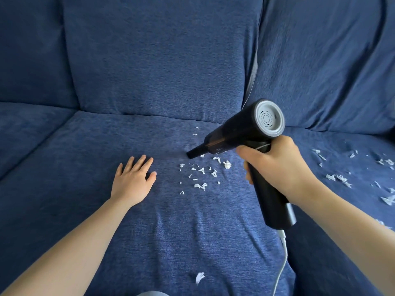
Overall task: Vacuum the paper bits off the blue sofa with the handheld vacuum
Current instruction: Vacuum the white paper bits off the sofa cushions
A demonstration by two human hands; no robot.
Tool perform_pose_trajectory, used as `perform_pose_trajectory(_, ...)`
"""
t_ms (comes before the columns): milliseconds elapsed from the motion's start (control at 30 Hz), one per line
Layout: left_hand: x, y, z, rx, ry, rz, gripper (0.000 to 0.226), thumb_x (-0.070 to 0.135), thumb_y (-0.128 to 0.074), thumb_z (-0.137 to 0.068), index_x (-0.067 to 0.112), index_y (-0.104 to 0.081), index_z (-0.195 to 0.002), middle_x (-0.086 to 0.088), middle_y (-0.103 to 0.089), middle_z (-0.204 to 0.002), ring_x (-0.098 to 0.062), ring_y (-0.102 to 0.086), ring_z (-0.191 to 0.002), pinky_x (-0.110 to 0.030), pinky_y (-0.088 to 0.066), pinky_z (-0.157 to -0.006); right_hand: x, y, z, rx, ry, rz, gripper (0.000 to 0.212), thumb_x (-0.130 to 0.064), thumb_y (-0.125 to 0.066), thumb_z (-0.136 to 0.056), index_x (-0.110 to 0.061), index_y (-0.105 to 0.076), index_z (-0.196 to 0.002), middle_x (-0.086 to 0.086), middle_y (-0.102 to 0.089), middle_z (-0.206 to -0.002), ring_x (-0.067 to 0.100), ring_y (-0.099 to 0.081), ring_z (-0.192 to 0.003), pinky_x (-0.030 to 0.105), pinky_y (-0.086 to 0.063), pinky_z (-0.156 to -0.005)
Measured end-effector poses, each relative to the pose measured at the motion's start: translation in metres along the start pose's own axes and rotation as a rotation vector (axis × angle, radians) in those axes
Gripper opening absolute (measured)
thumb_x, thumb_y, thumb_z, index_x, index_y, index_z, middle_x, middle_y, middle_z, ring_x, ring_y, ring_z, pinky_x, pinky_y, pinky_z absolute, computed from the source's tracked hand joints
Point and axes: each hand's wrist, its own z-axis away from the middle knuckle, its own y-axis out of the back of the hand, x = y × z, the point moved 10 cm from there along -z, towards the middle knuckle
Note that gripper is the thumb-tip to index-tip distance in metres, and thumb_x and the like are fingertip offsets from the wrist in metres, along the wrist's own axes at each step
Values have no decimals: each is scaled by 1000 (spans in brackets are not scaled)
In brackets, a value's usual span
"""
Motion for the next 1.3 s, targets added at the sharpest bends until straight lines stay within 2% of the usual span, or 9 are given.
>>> perform_pose_trajectory(100, 0, 0, 0, 0, 1, -1, 56, 51, -18, -99, 35, -12, -152, 10, -8, -161, -20, -4, -149, -45, -5, -120, 1, 9, 1, 36, -15, 24, 31, -24, -69, -82, 0, -64, -63, 10, -70, -53, 17, -68, -51, 31, -58, -68)
perform_pose_trajectory(200, -1, -1, 0, -9, 5, 5, 56, 51, -18, -99, 35, -11, -152, 10, -8, -161, -20, -3, -149, -45, -4, -120, 4, 14, 2, 48, -28, 18, 29, -22, -69, -82, 1, -65, -65, 10, -70, -56, 22, -71, -54, 38, -63, -70)
perform_pose_trajectory(333, 0, -1, 1, -17, 9, 11, 56, 50, -17, -99, 34, -11, -152, 10, -7, -161, -20, -3, -149, -45, -4, -120, 2, 15, 6, 34, -14, 30, 30, -23, -69, -81, 0, -63, -62, 9, -69, -53, 20, -67, -52, 40, -62, -70)
perform_pose_trajectory(567, 0, 0, 9, -20, 6, 18, 55, 47, -18, -101, 32, -13, -153, 8, -7, -161, -19, -3, -149, -43, -4, -121, -13, -3, 24, -106, 6, -63, 29, -19, -69, -83, -5, -62, -59, 11, -69, -54, 18, -63, -45, 29, -52, -58)
perform_pose_trajectory(767, 0, 1, 19, -4, 1, 17, 54, 45, -20, -101, 31, -15, -153, 7, -10, -161, -19, -5, -149, -42, -6, -120, -11, 3, 29, -52, 26, 51, 31, -23, -68, -83, 1, -63, -64, 11, -69, -53, 11, -64, -43, 21, -53, -58)
perform_pose_trajectory(900, 1, 2, 22, -6, 4, 29, 54, 44, -21, -101, 31, -14, -153, 7, -10, -161, -19, -5, -149, -42, -6, -120, -5, 20, 27, 36, 35, 140, 33, -27, -67, -83, -3, -64, -60, 5, -68, -49, 8, -64, -51, 24, -53, -68)
perform_pose_trajectory(1033, 1, 1, 24, -16, 9, 18, 54, 45, -19, -101, 31, -13, -153, 7, -8, -161, -19, -4, -149, -42, -6, -121, -1, 25, 28, 36, 22, 126, 32, -26, -66, -83, -1, -65, -63, 5, -68, -50, 11, -64, -53, 31, -57, -74)
perform_pose_trajectory(1233, 0, 1, 26, -23, 12, 18, 54, 45, -18, -101, 31, -13, -153, 7, -7, -161, -19, -4, -149, -42, -6, -121, -7, 16, 40, -47, 5, 37, 33, -23, -67, -83, -3, -63, -58, 9, -68, -51, 12, -62, -49, 29, -53, -68)
perform_pose_trajectory(1300, 1, 1, 27, -22, 12, 20, 54, 45, -18, -101, 31, -13, -153, 7, -7, -161, -19, -4, -149, -42, -6, -121, -8, 13, 42, -71, 1, 15, 31, -21, -67, -83, 1, -64, -61, 12, -69, -53, 16, -64, -47, 31, -56, -65)
